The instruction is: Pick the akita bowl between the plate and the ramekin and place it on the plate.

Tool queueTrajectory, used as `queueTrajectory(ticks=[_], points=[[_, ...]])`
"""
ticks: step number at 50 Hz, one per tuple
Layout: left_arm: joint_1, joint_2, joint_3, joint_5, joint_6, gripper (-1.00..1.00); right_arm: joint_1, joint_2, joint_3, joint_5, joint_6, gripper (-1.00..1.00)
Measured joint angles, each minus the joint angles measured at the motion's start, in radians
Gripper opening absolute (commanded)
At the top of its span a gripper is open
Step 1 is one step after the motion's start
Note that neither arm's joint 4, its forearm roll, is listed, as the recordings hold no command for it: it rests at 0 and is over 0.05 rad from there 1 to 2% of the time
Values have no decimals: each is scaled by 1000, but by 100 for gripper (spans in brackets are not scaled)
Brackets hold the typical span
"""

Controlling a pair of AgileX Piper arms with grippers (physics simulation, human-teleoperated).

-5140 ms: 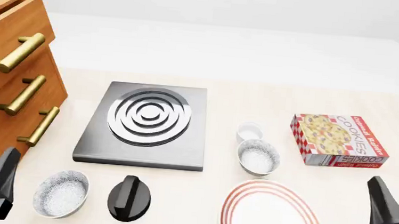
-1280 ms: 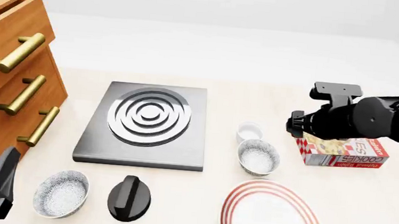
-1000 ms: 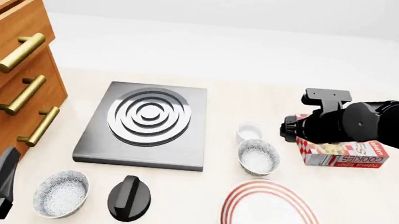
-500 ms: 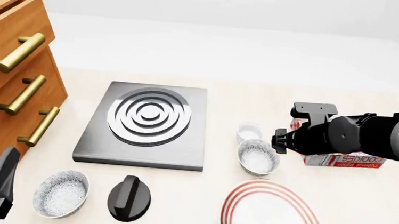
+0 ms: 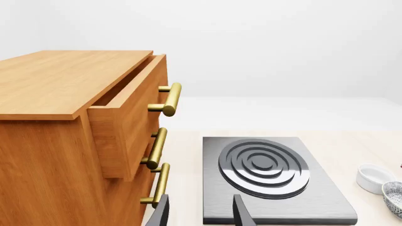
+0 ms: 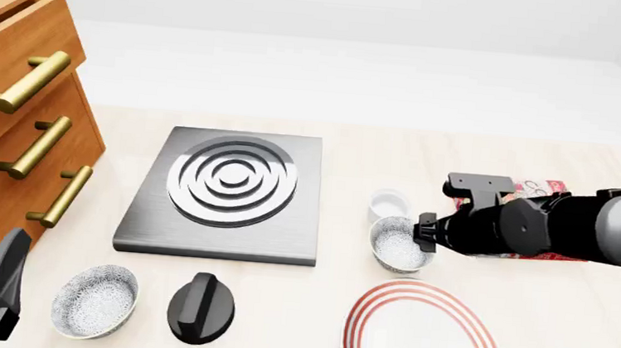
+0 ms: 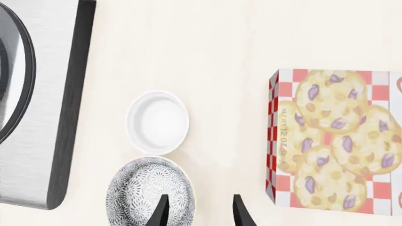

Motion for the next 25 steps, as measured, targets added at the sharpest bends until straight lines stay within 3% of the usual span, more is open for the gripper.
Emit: queueTrajectory(ticks=[16, 17, 25], points=[[0, 0, 0, 0, 0, 100, 18, 23, 14, -28, 18, 100], [0, 0, 0, 0, 0, 100, 19, 23, 15, -30, 18, -100], [0, 0, 0, 0, 0, 100, 11, 13, 21, -39, 1, -100]])
